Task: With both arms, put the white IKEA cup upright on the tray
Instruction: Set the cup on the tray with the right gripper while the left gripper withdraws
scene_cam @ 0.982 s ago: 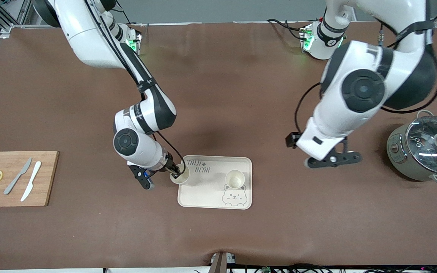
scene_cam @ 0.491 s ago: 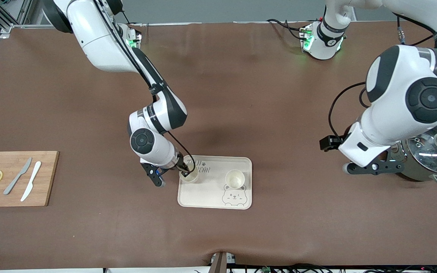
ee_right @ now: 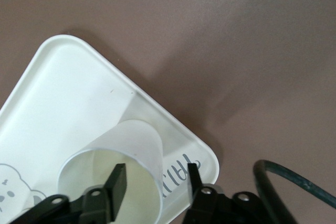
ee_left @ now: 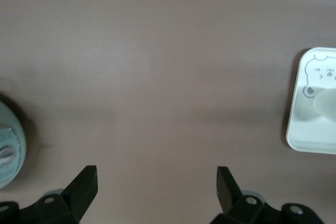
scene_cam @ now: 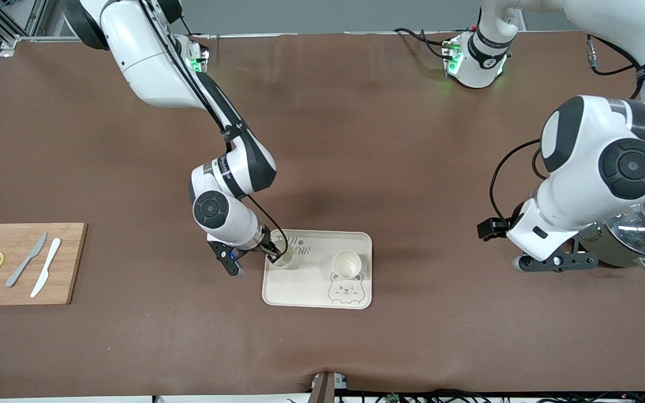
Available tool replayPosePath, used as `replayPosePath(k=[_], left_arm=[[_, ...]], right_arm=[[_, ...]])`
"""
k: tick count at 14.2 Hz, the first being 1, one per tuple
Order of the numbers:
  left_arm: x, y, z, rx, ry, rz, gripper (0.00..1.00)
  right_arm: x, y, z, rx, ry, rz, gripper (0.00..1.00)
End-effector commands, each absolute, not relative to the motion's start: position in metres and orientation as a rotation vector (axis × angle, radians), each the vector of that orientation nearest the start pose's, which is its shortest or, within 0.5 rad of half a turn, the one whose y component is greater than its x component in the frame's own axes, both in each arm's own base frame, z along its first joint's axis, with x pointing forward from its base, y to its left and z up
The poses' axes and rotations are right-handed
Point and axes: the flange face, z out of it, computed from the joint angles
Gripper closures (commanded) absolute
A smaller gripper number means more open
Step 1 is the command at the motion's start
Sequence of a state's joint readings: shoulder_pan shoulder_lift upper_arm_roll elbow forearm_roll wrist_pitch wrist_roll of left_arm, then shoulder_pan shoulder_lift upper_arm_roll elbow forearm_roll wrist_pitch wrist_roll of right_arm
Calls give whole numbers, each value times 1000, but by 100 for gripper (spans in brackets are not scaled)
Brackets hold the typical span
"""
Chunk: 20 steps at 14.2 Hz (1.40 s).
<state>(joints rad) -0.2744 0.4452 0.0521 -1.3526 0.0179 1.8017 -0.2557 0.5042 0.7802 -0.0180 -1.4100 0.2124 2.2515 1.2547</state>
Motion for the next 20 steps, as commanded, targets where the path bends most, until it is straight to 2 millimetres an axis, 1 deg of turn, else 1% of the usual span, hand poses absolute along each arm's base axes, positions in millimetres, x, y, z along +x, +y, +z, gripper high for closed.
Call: replayPosePath(k=[1,2,3,4,6,7,8,9,10,11,12,13,15,16,17,18,20], left_arm=[[650,-149,458,-3123,-21,-91,0],[647,-148,451,-3127,-23,-118,0],[644,-147,445,-3131,-22,-144,0],[642,-148,437,-3136,-23,-169,0],[640,-148,426,-3149,-44,-221,0],[639,-149,422,-3153,-49,-235,0],[638,-149,419,-3156,-53,-243,0],[636,-147,417,-3157,-58,-250,0],[633,-143,418,-3157,-68,-262,0],[631,-133,415,-3156,-87,-265,0],[628,-129,415,-3157,-95,-274,0],[623,-126,414,-3159,-102,-281,0],[612,-111,421,-3162,-135,-304,0],[609,-107,425,-3171,-154,-306,0],[605,-103,429,-3182,-175,-311,0],[604,-91,431,-3180,-194,-311,0],[598,-79,447,-3178,-205,-290,0]], right_arm=[[648,359,254,-2704,1278,125,0],[648,354,260,-2708,1291,145,0],[645,351,262,-2731,1302,189,0],[644,351,268,-2753,1304,221,0],[648,350,293,-2786,1301,278,0],[652,339,303,-2805,1326,330,0],[658,325,317,-2812,1347,377,0],[666,309,330,-2805,1366,411,0],[669,295,339,-2806,1388,452,0],[669,289,349,-2818,1389,467,0],[670,282,372,-2819,1356,436,0],[669,279,391,-2837,1284,400,0],[666,276,422,-2853,1245,319,0],[667,274,427,-2839,1255,312,0],[670,265,430,-2812,1268,327,0],[675,251,435,-2771,1289,345,0],[680,236,440,-2761,1294,334,0]])
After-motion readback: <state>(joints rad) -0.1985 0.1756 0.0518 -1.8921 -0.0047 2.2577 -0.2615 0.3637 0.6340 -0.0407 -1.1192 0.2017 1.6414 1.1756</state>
